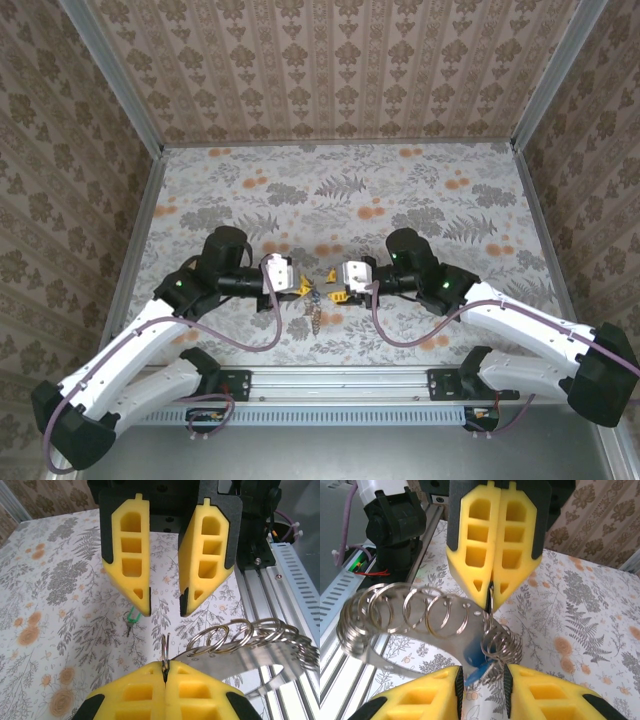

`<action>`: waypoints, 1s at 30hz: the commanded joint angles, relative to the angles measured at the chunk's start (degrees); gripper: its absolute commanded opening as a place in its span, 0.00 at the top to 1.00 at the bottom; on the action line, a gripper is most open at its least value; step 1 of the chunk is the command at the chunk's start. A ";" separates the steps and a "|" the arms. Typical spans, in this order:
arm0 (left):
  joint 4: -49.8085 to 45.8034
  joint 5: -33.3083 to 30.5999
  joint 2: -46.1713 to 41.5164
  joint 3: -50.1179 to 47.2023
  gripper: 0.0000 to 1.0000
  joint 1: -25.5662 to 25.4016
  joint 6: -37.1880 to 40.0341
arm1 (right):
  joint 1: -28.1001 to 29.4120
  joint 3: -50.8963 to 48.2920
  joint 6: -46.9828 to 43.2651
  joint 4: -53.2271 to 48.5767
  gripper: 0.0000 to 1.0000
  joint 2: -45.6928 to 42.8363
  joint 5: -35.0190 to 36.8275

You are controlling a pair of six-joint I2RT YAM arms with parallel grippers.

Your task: Put the keys on the keyring

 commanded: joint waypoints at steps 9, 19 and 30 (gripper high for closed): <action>2.12 0.37 1.55 2.44 1.00 -2.66 2.24 | 3.82 0.85 1.45 5.14 0.72 2.45 3.03; 17.43 7.39 -3.36 -5.20 1.00 -1.45 -0.81 | 3.83 -2.86 3.66 9.50 0.80 0.26 2.23; 21.01 10.01 -4.73 -6.48 1.00 -0.51 -3.68 | 3.68 -5.51 7.18 15.54 0.86 -1.99 1.18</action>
